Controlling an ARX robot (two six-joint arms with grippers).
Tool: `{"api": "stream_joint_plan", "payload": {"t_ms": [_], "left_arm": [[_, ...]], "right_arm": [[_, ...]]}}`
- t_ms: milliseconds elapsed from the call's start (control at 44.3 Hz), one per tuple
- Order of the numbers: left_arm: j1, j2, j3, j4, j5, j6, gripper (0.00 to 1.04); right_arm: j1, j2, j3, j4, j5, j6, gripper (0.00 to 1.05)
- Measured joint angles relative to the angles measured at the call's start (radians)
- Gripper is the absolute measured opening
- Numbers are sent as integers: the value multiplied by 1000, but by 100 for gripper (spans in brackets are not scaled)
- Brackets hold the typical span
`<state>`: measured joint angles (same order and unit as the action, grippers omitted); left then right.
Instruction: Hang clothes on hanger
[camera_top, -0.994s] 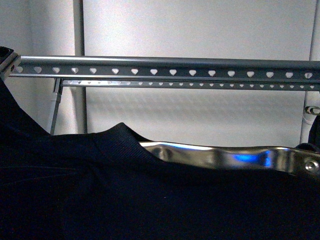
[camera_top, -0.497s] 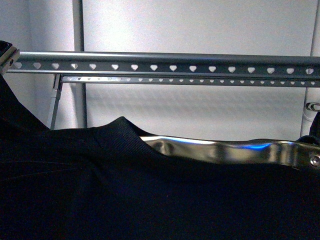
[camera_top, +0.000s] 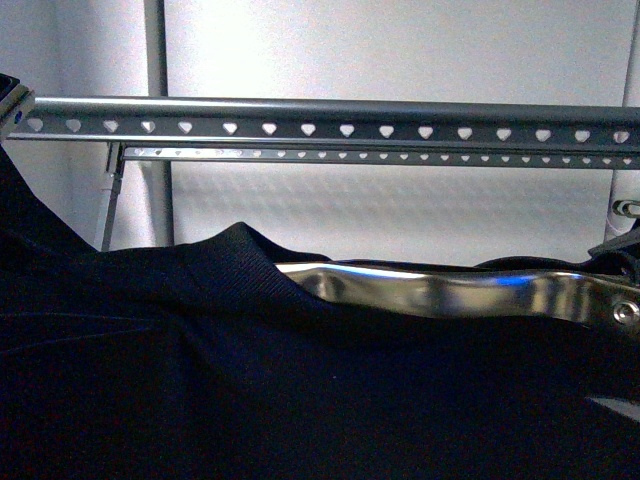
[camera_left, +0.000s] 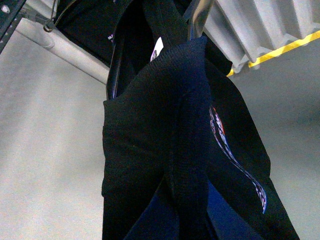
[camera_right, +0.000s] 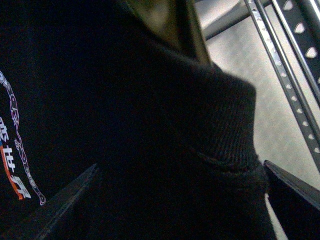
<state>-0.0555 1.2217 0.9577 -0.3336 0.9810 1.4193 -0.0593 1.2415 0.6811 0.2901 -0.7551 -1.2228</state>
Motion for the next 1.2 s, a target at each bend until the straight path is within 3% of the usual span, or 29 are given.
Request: {"api": "stream_joint_plan", "payload": {"t_ms": [632,723,971,1152,1197], "left_arm": [[0,0,0,0,-1,-2,5],[0,-2,0,5,9,-3,23],[0,-6,0,5,17,-3,71],[0,-6,0,5,18,-3,98],[0,-6,0,5,18,-3,99]], "right_arm": [[-42,96,70,6,-24,84,14],[-42,112,69,-7,-23,37,4],[-56,185,71,-70,37,-26,4],[-85,267,98,-76,90,-1,4],[-95,291,112,-72,121,28,4]]}}
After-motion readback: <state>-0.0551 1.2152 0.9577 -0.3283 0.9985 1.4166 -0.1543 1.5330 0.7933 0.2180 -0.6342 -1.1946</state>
